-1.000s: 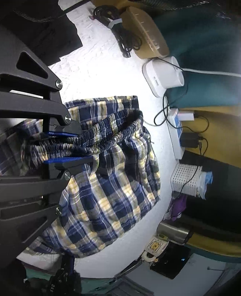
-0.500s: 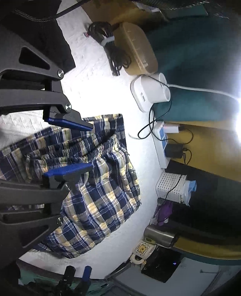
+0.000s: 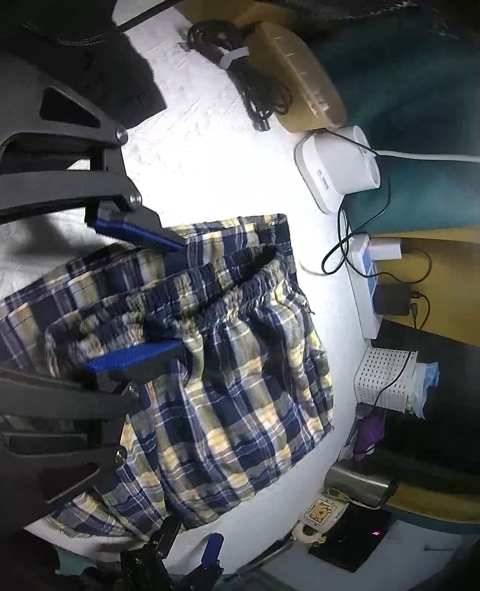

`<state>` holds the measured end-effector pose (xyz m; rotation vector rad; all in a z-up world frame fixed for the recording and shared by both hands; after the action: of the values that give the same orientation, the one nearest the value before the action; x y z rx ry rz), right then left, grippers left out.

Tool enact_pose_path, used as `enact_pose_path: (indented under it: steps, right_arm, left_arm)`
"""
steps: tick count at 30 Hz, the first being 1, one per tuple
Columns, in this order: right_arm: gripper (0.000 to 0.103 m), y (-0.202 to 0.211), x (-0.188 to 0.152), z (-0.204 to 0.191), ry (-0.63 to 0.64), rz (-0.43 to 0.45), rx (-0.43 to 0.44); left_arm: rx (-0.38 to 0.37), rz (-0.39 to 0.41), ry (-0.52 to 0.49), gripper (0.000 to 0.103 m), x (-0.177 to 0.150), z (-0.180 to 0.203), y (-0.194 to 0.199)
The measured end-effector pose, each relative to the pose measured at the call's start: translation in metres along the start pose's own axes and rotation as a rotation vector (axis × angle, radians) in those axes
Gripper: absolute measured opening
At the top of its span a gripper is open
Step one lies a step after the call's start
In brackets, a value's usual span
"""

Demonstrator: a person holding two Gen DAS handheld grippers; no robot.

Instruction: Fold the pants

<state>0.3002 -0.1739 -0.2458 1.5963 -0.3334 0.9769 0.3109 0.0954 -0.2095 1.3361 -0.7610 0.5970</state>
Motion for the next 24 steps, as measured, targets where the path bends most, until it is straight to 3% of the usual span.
enact_pose_path:
  steps: [4, 11, 17, 21, 24]
  right_arm:
    - [0.099, 0.002, 0.0, 0.003, 0.012, -0.003, 0.003]
    - [0.099, 0.018, -0.005, 0.013, 0.003, -0.028, 0.017]
    - [0.099, 0.026, 0.033, 0.035, -0.064, 0.05, 0.017]
    - [0.099, 0.006, 0.059, 0.037, -0.058, 0.078, 0.007]
    - [0.099, -0.018, 0.074, 0.031, -0.072, 0.08, 0.038]
  left_arm:
    - [0.003, -0.012, -0.058, 0.052, 0.004, 0.004, 0.001]
    - [-0.001, -0.022, -0.065, 0.052, 0.006, 0.002, 0.007]
    - [-0.021, 0.135, -0.006, 0.052, 0.057, -0.005, 0.037]
    - [-0.008, 0.109, -0.02, 0.052, 0.062, -0.008, 0.017]
    - [-0.045, 0.075, -0.02, 0.052, 0.056, -0.002, -0.001]
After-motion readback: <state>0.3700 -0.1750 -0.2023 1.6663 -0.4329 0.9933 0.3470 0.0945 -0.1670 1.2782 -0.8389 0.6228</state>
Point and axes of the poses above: each gripper's, at about its wrist camera, not at the fingertips, and y roughly against the way its jaws point, z to its right, x to its top, the point moved 10 cm from there along -y, roughly the way its jaws point, and after that the axes turned 12 degrees about z, right-handed, at the moved point
